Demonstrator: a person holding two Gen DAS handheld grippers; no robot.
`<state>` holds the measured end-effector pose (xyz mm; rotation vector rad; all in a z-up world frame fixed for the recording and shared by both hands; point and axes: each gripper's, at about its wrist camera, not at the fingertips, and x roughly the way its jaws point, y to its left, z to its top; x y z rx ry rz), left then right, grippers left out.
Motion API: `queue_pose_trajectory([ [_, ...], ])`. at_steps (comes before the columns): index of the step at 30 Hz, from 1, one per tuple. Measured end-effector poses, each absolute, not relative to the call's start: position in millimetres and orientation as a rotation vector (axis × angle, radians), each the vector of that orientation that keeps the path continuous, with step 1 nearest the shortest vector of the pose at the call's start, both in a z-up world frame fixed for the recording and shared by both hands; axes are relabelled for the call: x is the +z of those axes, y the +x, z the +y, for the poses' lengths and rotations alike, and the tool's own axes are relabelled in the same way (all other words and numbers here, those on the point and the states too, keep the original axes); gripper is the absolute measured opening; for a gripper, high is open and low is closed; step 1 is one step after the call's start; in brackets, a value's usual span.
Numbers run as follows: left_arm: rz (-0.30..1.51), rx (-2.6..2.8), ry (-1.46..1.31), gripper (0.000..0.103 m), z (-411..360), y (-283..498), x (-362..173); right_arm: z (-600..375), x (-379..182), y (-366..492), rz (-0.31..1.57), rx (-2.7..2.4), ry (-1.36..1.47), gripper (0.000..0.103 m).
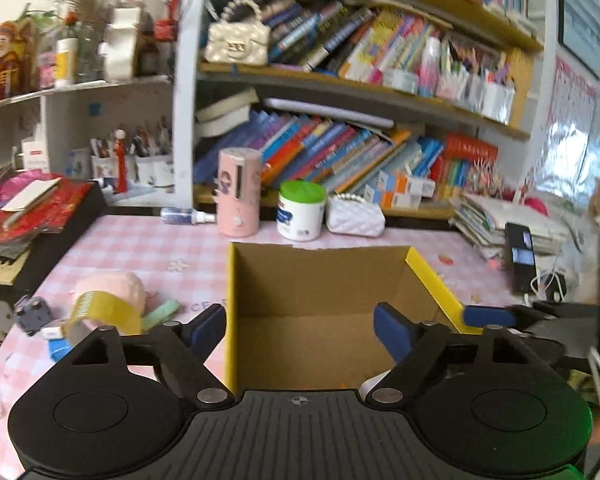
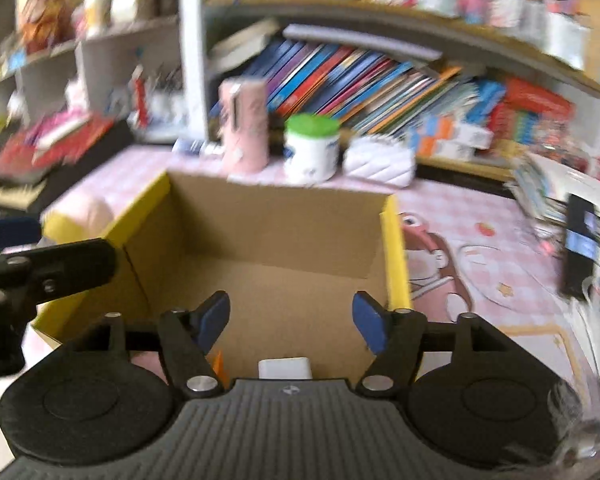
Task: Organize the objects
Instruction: 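Withdraw both tools from the box toward the remaining objects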
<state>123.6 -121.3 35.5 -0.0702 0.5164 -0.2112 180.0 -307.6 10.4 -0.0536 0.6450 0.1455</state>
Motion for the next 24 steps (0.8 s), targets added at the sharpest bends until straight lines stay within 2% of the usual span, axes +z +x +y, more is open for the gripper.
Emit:
queue_pose_trajectory([
  [2,0.492,-0.201,-0.086,0.089,-112.3,111.6,36.0,-304.8,17.0,162.0,0.61,0.1,-0.038,0.07],
  [5,0.475,-0.206,-0.09,0.09,-98.9,98.1,35.0,-299.0,25.2,131.7,0.56,0.028,-0.017,0.079],
  [11,0.529,-0.213,-0.11,0.092,-65.0,76.4,24.5,-279.4,28.2,81.1,0.558,-0.079,0.052,0.079],
  [24,0.682,-0.156,-0.088,0.092,15.0,23.8,0.1,-184.4,-11.7,28.4,0.751,-0.037,0.018,0.084],
])
